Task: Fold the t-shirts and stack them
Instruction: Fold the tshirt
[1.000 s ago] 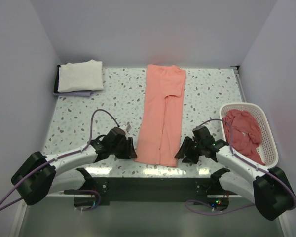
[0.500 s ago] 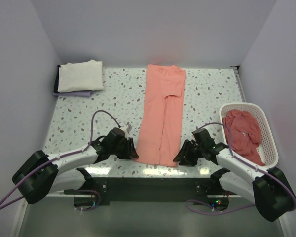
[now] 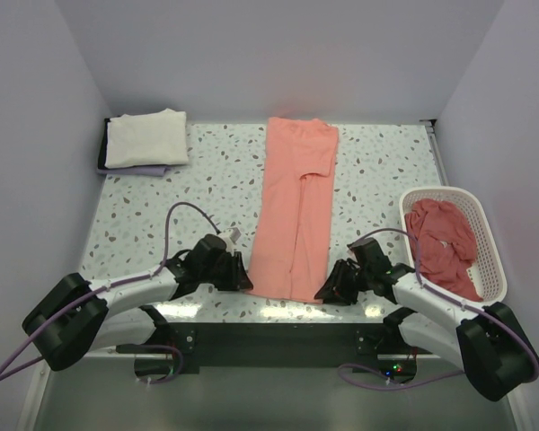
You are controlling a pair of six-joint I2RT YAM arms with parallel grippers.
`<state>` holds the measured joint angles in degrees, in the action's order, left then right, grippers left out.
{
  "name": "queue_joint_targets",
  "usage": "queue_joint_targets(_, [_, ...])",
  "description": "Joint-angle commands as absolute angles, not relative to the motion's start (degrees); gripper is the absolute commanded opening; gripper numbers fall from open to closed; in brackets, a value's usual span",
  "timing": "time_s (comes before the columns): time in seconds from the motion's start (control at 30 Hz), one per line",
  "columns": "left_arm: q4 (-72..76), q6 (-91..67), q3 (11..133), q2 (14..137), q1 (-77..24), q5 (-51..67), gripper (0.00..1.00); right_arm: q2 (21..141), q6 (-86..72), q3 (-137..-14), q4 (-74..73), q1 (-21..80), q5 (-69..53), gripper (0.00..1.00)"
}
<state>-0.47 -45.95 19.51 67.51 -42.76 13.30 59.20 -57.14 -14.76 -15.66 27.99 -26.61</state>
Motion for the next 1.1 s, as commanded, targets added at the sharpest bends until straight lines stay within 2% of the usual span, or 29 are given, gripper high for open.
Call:
queue_joint_targets(0.0, [-1.6,-46.1,17.3,68.6,-42.6,13.9,0.32,61.0,-55.4,-11.6,-22.1,28.4,-20.5,0.31])
queue_joint_targets(0.13, [-0.9,-46.5,16.7,68.6,-43.0,14.7,0.28,60.6,-54.7,-11.9,-23.5,28.5,-20.3,0.29])
queue_joint_targets(0.2, [-0.9,-46.9,16.4,68.5,-43.3,14.8,0.26,60.1,-54.1,-12.3,-24.0,28.5,-20.3,0.23])
queue_joint_targets(0.37, [1.1,-48.6,15.2,67.9,-45.0,14.9,0.13,59.9,-53.2,-13.4,-25.8,28.5,-20.5,0.04])
queue_joint_targets(0.43, [1.6,-49.7,14.5,67.3,-45.7,14.9,0.09,59.3,-52.0,-14.1,-27.3,28.5,-20.3,0.01])
queue_joint_targets(0.6, [1.6,-52.3,13.4,65.2,-48.9,14.0,0.0,57.0,-48.6,-16.3,-33.4,28.5,-21.0,0.0])
queue_joint_targets(0.87, [0.1,-54.9,14.8,60.5,-52.2,12.7,0.0,46.9,-44.9,-21.9,-45.2,28.6,-19.1,0.0])
queue_joint_targets(1.07, [-4.0,-51.1,26.3,64.2,-51.2,9.0,0.0,52.5,-43.1,-32.6,-42.2,28.6,-14.6,0.0])
